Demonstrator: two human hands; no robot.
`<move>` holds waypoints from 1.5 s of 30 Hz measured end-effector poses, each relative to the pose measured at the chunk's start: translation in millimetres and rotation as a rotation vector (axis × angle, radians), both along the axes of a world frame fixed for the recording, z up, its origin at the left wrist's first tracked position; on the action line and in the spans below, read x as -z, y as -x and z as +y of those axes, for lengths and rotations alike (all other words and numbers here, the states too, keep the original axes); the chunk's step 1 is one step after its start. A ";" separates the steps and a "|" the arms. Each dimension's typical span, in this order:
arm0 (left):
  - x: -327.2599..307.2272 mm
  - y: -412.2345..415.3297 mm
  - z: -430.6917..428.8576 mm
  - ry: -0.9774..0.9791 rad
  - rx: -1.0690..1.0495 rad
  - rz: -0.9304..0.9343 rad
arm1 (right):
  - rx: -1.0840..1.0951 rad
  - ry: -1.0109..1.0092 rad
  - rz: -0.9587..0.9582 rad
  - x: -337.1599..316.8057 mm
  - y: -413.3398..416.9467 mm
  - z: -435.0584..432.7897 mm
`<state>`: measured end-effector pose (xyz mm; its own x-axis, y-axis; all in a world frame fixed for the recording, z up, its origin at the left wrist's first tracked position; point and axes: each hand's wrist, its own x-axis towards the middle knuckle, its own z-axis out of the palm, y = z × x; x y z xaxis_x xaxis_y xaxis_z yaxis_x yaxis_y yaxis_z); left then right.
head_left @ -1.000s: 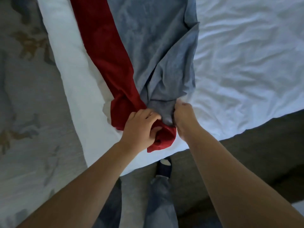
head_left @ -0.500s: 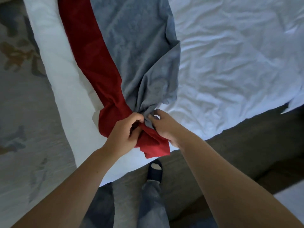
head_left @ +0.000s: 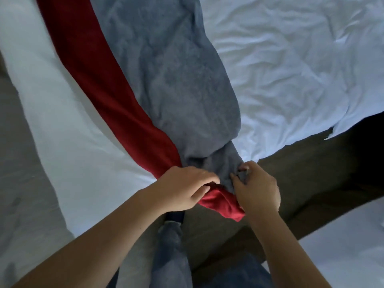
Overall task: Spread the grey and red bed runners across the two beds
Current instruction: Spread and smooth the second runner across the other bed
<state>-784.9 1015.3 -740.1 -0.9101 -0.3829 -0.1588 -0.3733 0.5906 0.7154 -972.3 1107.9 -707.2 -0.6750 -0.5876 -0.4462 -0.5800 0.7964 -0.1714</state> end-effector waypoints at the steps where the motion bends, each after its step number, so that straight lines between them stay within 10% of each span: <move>1: 5.0 -7.6 -4.3 0.014 -0.040 -0.006 | -0.028 -0.029 -0.034 6.8 0.3 -4.4; 12: 23.9 -75.2 -24.8 0.315 -0.160 -0.355 | -0.135 0.336 -0.130 35.9 -33.9 -83.6; 21: 24.0 -97.0 -12.3 0.374 -0.061 -0.196 | -0.841 0.193 -0.249 60.2 -81.2 -99.7; 26: 8.2 -138.2 -18.6 0.298 -0.027 -0.426 | -0.413 0.616 -0.287 60.1 -55.6 -93.1; 31: 0.3 -111.2 -43.0 0.148 0.033 -0.522 | -0.036 0.410 -0.277 64.0 -31.6 -105.9; 38: -6.8 -26.4 -77.6 0.216 -0.295 -0.167 | -0.290 0.406 -0.602 64.7 -3.3 -122.5; 45: -9.4 21.8 -106.9 0.371 -0.362 -0.313 | -0.360 0.174 -0.613 32.3 10.4 -122.3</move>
<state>-806.7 908.4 -730.7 -0.6429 -0.7409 -0.1944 -0.7569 0.5756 0.3094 -982.7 985.6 -739.5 -0.0855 -0.8230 -0.5616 -0.5595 0.5061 -0.6564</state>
